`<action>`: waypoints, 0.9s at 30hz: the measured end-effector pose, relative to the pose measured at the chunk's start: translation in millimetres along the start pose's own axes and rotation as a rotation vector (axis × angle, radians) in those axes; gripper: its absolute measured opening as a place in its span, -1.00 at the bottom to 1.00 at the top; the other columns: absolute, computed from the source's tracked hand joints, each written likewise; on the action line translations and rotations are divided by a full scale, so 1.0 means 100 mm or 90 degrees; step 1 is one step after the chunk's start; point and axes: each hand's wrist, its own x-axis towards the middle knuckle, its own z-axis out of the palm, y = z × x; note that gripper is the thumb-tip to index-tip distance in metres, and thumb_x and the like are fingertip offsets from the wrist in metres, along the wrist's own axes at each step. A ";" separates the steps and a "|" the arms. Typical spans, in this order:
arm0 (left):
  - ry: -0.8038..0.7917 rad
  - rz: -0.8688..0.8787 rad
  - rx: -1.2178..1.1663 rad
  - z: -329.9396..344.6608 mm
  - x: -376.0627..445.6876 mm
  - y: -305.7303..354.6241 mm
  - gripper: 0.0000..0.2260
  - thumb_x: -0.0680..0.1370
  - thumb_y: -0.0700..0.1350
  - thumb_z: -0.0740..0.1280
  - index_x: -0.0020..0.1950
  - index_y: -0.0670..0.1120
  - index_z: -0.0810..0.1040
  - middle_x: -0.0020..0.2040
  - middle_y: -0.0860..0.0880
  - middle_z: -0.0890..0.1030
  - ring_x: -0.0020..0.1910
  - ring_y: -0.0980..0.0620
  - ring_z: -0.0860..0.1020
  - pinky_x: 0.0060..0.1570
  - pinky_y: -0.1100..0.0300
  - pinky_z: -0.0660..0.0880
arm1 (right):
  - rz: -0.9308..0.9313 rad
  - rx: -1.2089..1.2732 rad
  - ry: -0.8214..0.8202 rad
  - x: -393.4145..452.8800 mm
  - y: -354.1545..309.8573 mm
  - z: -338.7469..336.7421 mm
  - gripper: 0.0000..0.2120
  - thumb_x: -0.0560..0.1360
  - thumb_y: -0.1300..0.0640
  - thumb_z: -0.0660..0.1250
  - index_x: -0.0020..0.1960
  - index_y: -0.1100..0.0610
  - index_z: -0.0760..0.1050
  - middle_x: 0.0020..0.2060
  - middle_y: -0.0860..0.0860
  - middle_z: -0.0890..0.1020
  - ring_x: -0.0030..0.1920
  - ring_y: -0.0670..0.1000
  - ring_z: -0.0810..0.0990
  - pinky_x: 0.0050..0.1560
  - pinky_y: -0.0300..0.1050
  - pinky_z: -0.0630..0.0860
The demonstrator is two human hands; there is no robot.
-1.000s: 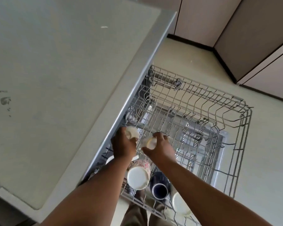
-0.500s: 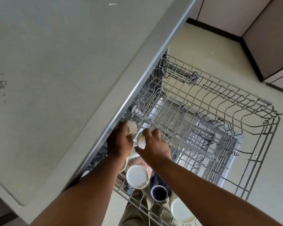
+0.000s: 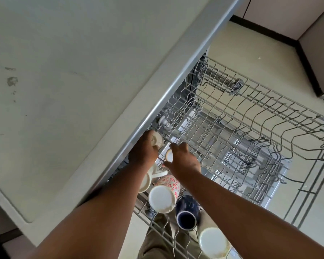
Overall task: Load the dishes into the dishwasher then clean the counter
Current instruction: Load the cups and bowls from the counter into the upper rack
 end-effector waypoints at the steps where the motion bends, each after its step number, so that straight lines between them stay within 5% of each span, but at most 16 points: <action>1: 0.005 0.001 -0.004 0.01 0.01 -0.01 -0.55 0.56 -0.11 0.32 0.44 0.05 0.34 0.38 0.00 0.44 0.30 -0.11 0.43 0.14 0.12 0.36 | -0.006 -0.007 0.005 0.01 0.01 0.02 -0.36 0.49 -0.10 0.39 0.46 -0.03 0.19 0.30 0.09 0.32 0.10 0.19 0.58 -0.04 0.10 0.63; 9: -0.017 0.039 0.086 0.07 0.01 -0.09 -0.40 0.59 -0.01 0.27 0.57 0.07 0.08 0.50 -0.03 0.29 0.40 -0.14 0.34 0.24 0.04 0.33 | -0.037 -0.047 0.018 0.05 0.01 0.06 -0.36 0.51 -0.14 0.35 0.48 -0.03 0.15 0.32 0.11 0.29 0.11 0.22 0.56 -0.08 0.11 0.62; 16: -0.050 0.042 0.060 0.22 -0.07 -0.25 -0.16 0.51 0.04 0.35 0.58 0.13 -0.18 0.59 -0.03 0.00 0.51 -0.15 0.12 0.40 -0.10 0.14 | -0.055 -0.004 -0.033 0.09 0.15 0.11 -0.13 0.49 -0.03 0.43 0.56 -0.09 -0.09 0.51 0.10 0.02 0.23 0.26 0.53 0.08 0.15 0.58; 27: -0.067 0.025 0.061 0.14 -0.22 -0.37 -0.20 0.53 0.17 0.30 0.59 0.06 -0.14 0.60 -0.07 -0.04 0.52 -0.20 0.10 0.44 -0.13 0.09 | -0.061 0.054 -0.038 -0.06 0.29 0.12 -0.04 0.44 -0.03 0.45 0.57 -0.08 -0.17 0.54 0.10 0.09 0.31 0.23 0.47 0.17 0.16 0.54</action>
